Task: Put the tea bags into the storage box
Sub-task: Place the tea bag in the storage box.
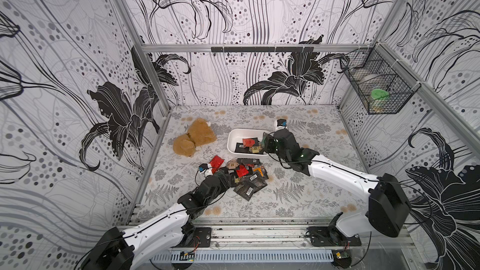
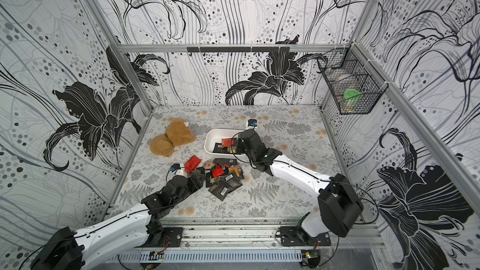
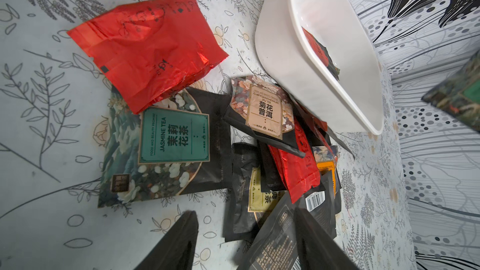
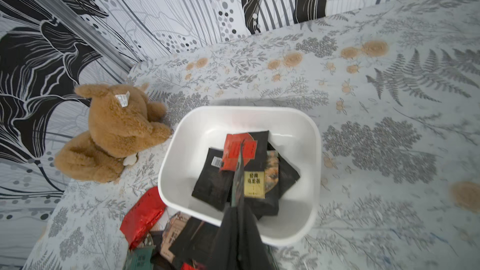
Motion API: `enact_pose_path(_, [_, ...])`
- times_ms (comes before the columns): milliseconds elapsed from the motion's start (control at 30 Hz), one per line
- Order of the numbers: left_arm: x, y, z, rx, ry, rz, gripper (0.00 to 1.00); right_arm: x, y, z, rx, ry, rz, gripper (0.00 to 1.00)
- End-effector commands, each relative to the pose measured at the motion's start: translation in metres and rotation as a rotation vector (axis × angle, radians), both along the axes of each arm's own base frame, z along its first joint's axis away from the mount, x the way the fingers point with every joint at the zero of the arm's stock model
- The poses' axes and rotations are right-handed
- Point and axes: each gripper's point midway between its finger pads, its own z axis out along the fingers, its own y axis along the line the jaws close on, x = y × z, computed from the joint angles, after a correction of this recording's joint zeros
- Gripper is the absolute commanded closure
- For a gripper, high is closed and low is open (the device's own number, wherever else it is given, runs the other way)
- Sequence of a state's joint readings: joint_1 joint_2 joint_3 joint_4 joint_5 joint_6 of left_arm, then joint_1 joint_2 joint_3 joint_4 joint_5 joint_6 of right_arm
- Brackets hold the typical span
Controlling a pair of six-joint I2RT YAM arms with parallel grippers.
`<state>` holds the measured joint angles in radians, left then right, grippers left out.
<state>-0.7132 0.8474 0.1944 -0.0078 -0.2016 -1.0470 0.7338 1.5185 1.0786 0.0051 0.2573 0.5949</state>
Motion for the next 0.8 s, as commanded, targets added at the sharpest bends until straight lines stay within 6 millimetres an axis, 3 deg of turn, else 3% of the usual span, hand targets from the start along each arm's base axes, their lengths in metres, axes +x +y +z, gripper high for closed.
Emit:
enact_pose_path(0, [-0.001, -0.008, 0.005, -0.068, -0.024, -0.016, 0.33, 0.023, 0.029, 0.005, 0.005, 0.000, 0.099, 1.00])
enact_pose_path(200, [-0.002, -0.006, 0.007, -0.096, -0.033, -0.001, 0.31, 0.057, 0.064, -0.036, -0.053, 0.104, 0.166, 0.99])
enact_pose_path(333, [-0.002, -0.003, 0.012, -0.096, -0.049, 0.008, 0.31, 0.066, 0.067, -0.055, -0.066, 0.154, 0.173, 0.95])
enact_pose_path(433, [-0.002, 0.000, 0.013, -0.096, -0.055, 0.019, 0.31, 0.068, 0.057, -0.061, -0.097, 0.165, 0.140, 0.79])
enact_pose_path(567, [-0.004, 0.006, 0.017, -0.104, -0.049, 0.053, 0.31, 0.065, 0.033, -0.053, -0.187, 0.137, 0.083, 0.54])
enact_pose_path(767, [-0.004, 0.001, 0.030, -0.166, -0.072, 0.044, 0.30, 0.034, -0.006, -0.023, -0.229, 0.061, 0.050, 0.54])
